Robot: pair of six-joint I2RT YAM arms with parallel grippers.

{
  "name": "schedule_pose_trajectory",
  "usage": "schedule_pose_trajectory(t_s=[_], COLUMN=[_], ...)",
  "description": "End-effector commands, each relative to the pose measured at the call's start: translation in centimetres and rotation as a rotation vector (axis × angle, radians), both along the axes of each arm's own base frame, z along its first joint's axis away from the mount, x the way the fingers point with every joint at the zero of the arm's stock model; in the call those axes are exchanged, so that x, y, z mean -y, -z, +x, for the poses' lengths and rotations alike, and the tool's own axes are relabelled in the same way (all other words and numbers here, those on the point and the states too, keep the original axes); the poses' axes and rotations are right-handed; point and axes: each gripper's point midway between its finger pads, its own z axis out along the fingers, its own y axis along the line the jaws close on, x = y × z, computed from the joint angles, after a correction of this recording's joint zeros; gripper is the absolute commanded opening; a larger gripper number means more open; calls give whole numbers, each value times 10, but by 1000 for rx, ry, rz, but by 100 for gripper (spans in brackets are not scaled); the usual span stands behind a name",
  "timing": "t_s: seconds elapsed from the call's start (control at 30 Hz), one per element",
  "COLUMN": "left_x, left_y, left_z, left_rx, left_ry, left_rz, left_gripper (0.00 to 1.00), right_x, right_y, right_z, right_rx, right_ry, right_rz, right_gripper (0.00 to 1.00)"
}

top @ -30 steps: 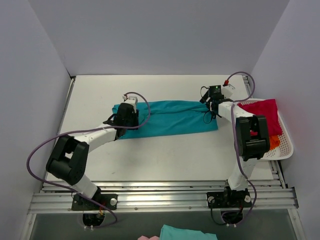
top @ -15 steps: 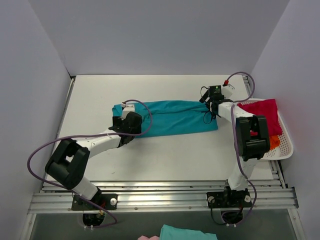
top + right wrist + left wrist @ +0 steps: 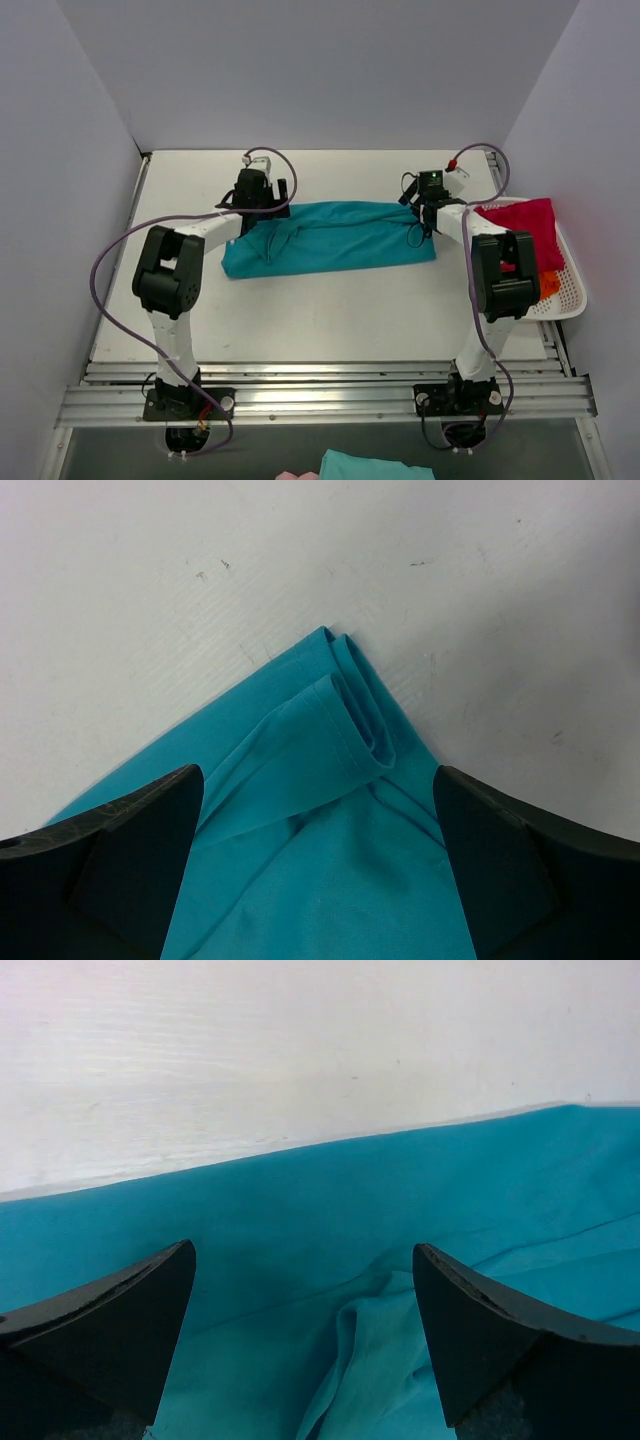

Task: Fold and stack the t-shirts
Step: Fold the tshirt

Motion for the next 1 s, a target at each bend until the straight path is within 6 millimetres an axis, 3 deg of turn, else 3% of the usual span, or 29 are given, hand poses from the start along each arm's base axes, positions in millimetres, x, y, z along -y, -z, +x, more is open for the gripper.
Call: schedule_pose_trajectory(t_s=[0.0,0.13,0.17,0.53,0.97], left_x=[33,45,47,40,46], left_y=[-1,0,2,-11,-25], left_z=[8,2,-2,-32,-45], left_rx=[-12,-17,-26,-4,28], left_ry=[157,204,216,224,222], left_rz=[-110,-176,-188,-206,-126], left_gripper=[99,100,96,88,82], right_x=[12,16,16,14,14], right_y=[-16,-10,-9,2,3], right_z=[6,7,8,9,8], right_rx=[33,21,19,2,-3], right_ry=[24,32,32,30,30], right_rz=[-21,-24,-24,-18,-21], right_gripper=[95,95,95,94,94])
